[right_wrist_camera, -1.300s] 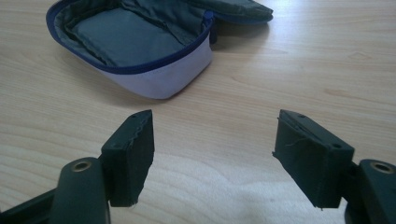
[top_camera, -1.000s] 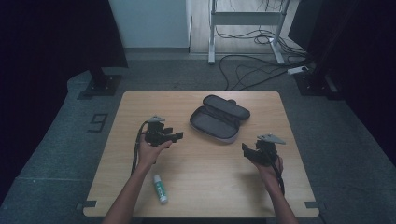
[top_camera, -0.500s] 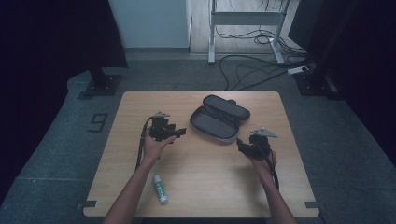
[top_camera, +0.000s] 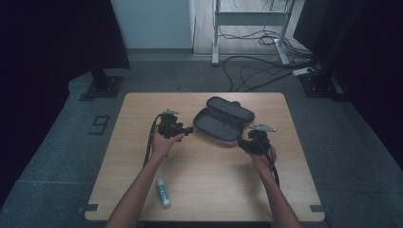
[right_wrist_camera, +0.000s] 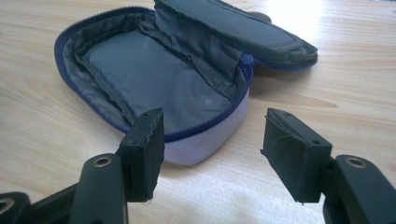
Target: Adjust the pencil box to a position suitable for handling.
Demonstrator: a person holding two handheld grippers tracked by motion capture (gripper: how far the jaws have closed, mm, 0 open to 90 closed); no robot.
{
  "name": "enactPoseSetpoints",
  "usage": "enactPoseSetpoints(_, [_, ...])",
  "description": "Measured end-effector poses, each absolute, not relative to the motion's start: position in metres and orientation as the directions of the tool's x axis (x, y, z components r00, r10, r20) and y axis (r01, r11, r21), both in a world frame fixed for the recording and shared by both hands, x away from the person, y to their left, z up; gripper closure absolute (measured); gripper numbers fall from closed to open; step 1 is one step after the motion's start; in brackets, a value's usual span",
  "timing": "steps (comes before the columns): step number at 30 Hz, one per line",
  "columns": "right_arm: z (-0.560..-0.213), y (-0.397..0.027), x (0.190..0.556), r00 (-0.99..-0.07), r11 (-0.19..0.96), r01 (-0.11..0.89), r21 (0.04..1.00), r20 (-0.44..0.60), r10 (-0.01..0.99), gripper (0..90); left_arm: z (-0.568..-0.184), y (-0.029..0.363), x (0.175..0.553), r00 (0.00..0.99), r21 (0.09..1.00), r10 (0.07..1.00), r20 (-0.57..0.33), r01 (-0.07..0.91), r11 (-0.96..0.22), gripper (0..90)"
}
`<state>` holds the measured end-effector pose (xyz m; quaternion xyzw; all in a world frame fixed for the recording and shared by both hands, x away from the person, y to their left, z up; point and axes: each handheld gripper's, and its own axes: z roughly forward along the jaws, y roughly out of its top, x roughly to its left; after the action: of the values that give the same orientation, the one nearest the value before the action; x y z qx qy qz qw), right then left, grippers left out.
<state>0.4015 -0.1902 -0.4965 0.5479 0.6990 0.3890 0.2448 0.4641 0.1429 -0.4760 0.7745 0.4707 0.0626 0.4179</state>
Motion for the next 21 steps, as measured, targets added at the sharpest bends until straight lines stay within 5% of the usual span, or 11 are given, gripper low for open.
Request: enactPoseSetpoints(21, [-0.501, -0.19, 0.428, -0.269, 0.091, 0.598, 0.796, 0.093, 0.959, 39.8, -0.491, 0.129, 0.484, 0.545, 0.682, 0.788, -0.286, 0.694, -0.233, 36.9])
